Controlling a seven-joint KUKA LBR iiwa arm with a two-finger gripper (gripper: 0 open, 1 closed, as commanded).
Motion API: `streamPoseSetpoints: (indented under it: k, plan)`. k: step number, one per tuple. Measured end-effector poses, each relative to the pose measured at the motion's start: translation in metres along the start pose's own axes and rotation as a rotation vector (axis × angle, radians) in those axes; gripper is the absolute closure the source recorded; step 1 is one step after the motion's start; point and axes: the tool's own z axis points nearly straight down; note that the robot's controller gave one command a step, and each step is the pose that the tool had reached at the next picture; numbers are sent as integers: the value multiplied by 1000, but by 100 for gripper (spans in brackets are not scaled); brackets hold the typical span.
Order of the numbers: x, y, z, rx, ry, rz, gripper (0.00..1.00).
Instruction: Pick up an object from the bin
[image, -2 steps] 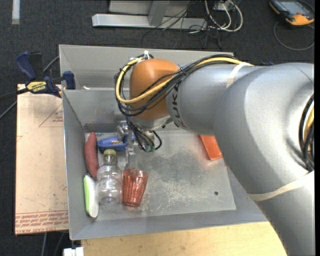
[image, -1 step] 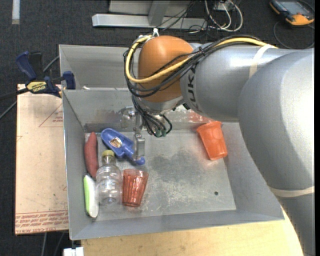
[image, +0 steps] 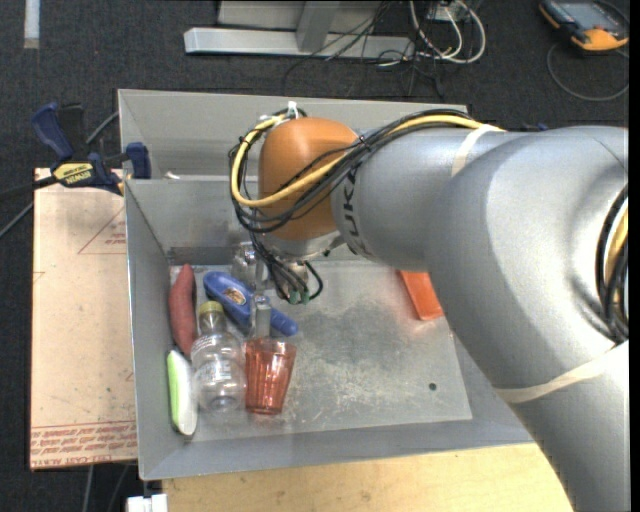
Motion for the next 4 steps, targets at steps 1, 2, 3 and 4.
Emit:
streamPoseSetpoints:
  k: [1, 2, 3, 4]
  plan:
    - [5, -2, -1, 1, -10, 63, 0]
    - [-1, 0, 0, -1, -4, 1, 100]
    - [-1, 0, 0, -2, -4, 1, 100]
    - [0, 0, -6, -1, 0, 2, 100]
